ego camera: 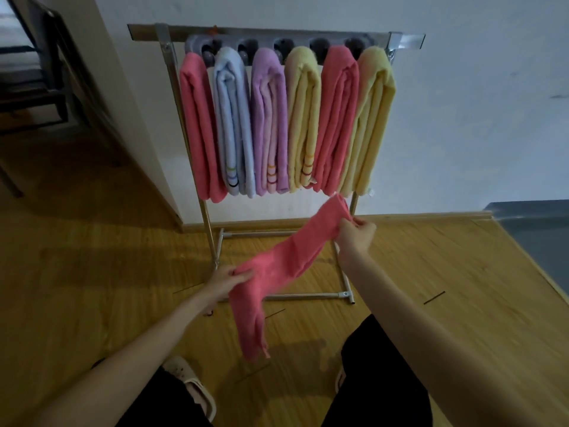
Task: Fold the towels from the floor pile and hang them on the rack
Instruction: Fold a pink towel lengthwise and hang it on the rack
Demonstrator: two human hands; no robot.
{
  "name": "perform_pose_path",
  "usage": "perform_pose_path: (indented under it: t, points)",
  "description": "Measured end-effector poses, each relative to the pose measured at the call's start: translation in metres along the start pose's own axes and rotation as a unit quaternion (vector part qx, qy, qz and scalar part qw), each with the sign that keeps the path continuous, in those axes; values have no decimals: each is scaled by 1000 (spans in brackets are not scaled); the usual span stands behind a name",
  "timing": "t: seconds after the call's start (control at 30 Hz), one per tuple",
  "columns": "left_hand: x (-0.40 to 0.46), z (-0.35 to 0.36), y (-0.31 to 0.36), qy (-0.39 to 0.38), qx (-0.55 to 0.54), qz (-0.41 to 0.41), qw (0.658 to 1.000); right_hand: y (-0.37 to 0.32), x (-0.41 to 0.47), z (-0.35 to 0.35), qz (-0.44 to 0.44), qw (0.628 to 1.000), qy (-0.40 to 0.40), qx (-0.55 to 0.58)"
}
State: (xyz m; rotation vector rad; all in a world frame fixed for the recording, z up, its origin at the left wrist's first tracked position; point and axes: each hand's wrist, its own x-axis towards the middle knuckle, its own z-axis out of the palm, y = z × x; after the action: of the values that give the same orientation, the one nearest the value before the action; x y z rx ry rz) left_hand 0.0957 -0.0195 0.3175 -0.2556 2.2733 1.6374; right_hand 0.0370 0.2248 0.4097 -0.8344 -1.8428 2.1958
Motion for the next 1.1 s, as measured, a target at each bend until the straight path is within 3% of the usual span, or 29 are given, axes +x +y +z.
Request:
perform_pose_path:
  t: [0.1,0.2,0.27,0.33,0.4,0.47,0.57,0.7,0.97,1.1]
  points:
    - [-2,-17,40,-26,31,57,998,49,23,-4,58,987,-61,-138]
    - [-9,-28,88,-70,124,117,983,82,25,-6,87,939,-188,-274]
    - [-17,-32,116,-119,174,134,968,85,12,-8,59,870,-296,-389]
    - [-27,-37,138,-172,216,141,951,83,5,-9,-25,779,-383,-496]
    - [-34,-39,152,-210,243,139,937,73,-2,-4,-138,736,-430,-504]
    - [-37,-39,159,-236,268,134,924,57,-14,2,-181,758,-498,-381]
    - [-36,-38,159,-255,297,123,912,34,-29,10,-112,774,-588,-207]
    - [-36,-43,152,-256,293,125,913,25,-33,15,-92,730,-639,-223]
    - [-44,-53,139,-256,287,85,919,6,-27,3,-62,705,-665,-237]
    - [-51,-70,133,-255,259,80,928,6,-17,-4,18,742,-644,-185]
